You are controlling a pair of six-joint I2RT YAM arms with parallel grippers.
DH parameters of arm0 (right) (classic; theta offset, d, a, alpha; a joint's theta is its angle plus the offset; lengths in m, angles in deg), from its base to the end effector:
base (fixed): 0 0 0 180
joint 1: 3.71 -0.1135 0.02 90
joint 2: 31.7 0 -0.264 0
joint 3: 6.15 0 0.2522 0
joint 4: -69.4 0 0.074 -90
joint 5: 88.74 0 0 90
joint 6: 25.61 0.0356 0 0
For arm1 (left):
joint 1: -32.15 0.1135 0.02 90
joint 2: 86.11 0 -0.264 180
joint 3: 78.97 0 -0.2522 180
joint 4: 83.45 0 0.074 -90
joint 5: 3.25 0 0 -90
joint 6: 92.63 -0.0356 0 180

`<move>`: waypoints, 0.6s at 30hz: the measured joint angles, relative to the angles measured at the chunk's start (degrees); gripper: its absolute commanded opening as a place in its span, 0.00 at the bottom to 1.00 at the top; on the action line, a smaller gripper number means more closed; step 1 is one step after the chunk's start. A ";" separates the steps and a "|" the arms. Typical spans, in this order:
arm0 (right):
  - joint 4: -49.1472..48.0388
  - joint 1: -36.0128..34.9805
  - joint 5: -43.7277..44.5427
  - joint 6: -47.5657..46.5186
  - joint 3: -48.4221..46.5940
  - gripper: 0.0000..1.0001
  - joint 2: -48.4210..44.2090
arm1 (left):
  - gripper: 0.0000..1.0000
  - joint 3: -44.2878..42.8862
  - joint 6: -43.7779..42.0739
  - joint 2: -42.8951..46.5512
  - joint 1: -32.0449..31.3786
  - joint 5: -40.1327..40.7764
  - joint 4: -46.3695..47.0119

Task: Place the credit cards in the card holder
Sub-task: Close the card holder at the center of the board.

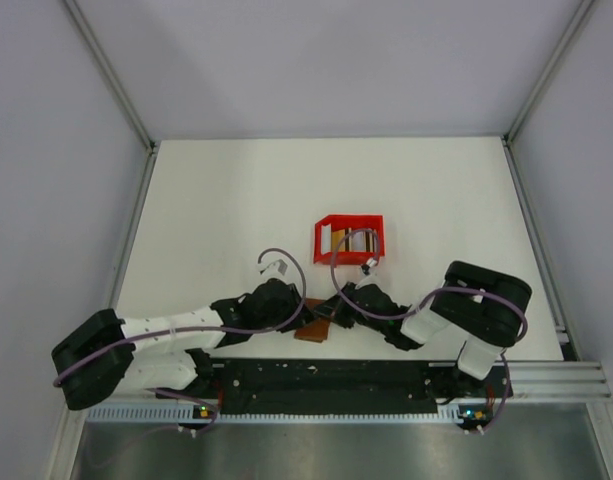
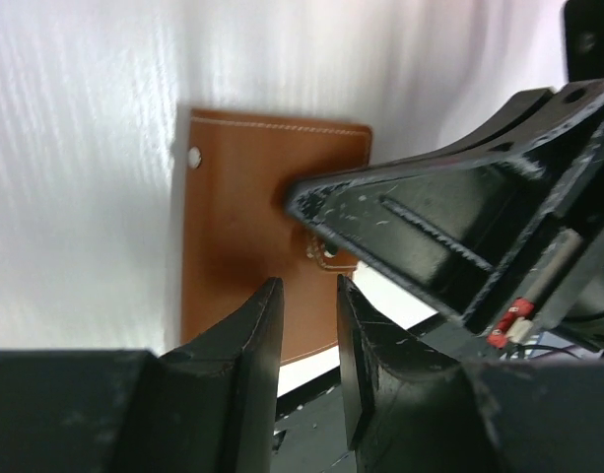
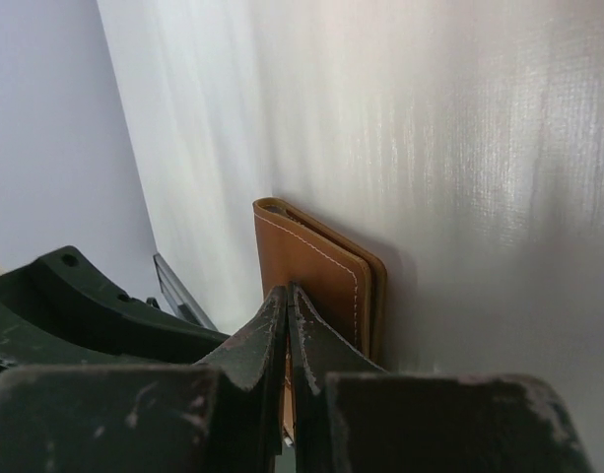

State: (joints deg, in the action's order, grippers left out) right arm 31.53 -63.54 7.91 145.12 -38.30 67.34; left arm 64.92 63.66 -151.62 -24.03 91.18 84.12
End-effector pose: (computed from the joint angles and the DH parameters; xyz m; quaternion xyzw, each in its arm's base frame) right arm 0.1323 0.2193 0.0892 0.1850 0.8407 0.4600 0.2180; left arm 0.1202 -0.1745 0.1569 -0.0961 0.9073 -0.3405 0.2272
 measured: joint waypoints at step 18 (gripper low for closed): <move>-3.41 -0.09 0.33 0.52 0.37 0.00 1.73 | 0.33 2.75 6.58 -1.03 -0.94 2.54 3.50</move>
State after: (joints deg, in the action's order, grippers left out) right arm 28.12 -63.63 8.24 145.65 -37.93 69.07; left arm 67.67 70.23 -152.65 -24.97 93.72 87.61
